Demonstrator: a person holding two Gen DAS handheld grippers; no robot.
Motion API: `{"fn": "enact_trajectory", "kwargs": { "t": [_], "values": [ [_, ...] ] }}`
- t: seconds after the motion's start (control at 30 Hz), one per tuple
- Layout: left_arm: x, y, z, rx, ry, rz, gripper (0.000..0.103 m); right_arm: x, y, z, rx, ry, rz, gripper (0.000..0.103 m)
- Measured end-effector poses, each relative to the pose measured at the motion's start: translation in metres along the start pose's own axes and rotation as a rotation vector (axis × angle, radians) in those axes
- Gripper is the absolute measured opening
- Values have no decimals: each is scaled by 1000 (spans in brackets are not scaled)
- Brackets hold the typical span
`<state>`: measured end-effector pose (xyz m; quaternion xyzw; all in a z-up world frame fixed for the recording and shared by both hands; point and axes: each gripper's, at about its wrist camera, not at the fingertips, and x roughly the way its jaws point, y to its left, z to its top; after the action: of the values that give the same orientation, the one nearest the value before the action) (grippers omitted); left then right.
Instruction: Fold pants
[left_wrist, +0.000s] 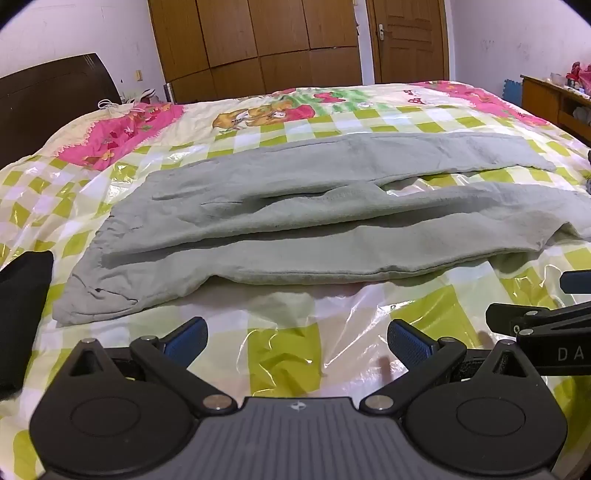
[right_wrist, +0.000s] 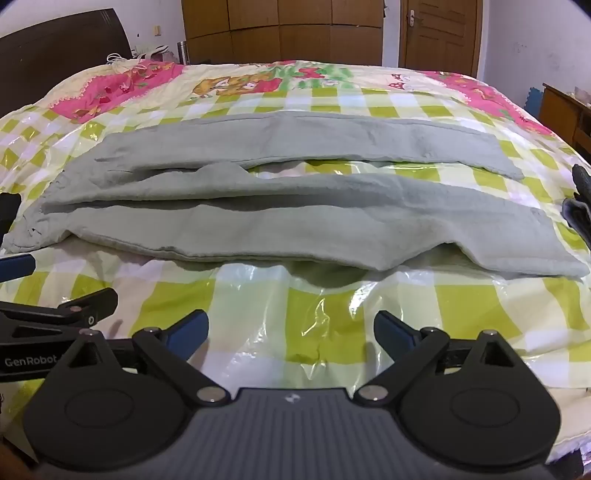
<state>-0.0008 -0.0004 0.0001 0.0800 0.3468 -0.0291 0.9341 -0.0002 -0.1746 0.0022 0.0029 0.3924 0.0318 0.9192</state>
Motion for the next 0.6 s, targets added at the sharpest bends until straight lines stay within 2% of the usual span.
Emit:
{"fn": "enact_trajectory", "kwargs": {
  "t": [0.6],
  "values": [
    [6, -1, -3, -17, 27, -21, 103, 0, 0, -2, -1, 0, -1, 92]
  ]
}}
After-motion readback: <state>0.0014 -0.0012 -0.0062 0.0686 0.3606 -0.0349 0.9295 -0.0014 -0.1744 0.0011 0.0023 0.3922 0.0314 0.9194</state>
